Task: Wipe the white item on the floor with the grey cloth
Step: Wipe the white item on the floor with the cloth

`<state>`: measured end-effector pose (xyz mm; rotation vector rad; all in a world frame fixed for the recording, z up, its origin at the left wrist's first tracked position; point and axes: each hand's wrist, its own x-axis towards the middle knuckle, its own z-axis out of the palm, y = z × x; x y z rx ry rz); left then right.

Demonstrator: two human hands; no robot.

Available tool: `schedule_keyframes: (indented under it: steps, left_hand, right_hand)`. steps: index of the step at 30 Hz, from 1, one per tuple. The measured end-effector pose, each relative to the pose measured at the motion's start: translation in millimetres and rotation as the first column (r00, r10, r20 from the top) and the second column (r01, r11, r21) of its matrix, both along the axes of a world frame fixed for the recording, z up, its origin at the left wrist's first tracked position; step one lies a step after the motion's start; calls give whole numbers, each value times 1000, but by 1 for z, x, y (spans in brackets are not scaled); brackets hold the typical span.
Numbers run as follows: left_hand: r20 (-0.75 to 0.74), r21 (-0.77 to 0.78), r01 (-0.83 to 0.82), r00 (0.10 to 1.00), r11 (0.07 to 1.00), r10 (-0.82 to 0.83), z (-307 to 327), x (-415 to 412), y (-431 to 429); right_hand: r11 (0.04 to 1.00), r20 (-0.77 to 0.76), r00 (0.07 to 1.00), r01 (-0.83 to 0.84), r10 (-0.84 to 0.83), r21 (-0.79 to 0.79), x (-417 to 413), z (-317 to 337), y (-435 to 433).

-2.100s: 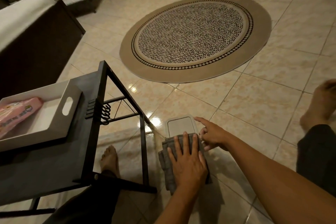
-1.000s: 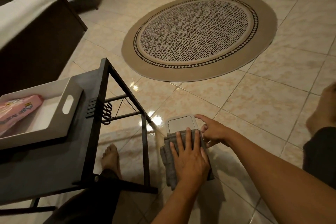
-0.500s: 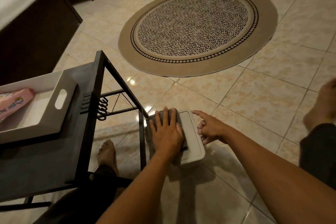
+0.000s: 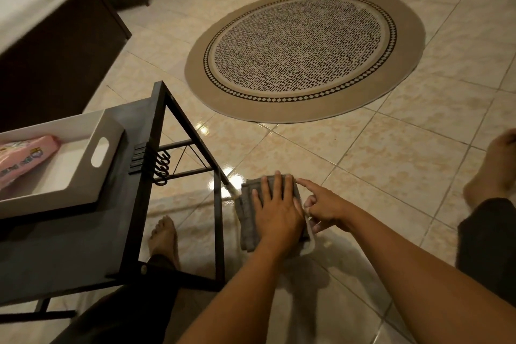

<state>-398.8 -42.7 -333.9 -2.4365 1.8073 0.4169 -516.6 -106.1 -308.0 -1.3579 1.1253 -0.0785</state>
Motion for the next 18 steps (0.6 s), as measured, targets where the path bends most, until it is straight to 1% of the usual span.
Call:
schedule_keyframes:
  steps: [2, 4, 6, 9, 11, 14, 18]
  left_hand:
    - [20, 12, -2, 1000, 1000, 2, 6, 19, -11]
    - [6, 15, -37, 999, 999, 37, 8, 32, -6]
    - [-31, -28, -83, 996, 996, 82, 4, 34, 13]
    - [-72, -97, -109, 992, 989, 102, -16, 12, 55]
    - [-74, -84, -80, 994, 993, 74, -22, -10, 69]
    - [-61, -46, -45, 997, 998, 42, -18, -29, 51]
    - [-14, -32, -35, 999, 999, 35, -7, -3, 6]
  right_hand:
    - [1000, 12, 1000, 13, -14, 17, 3, -1, -1]
    - [999, 21, 1000, 21, -22, 26, 3, -2, -2]
    - [999, 30, 999, 30, -31, 33, 2, -4, -2]
    - [999, 33, 999, 36, -37, 32, 1, -7, -3]
    - [999, 33, 999, 40, -41, 35, 0, -7, -3]
    - [999, 21, 999, 36, -37, 26, -3, -7, -1]
    - [999, 11, 999, 39, -39, 8, -3, -6, 2]
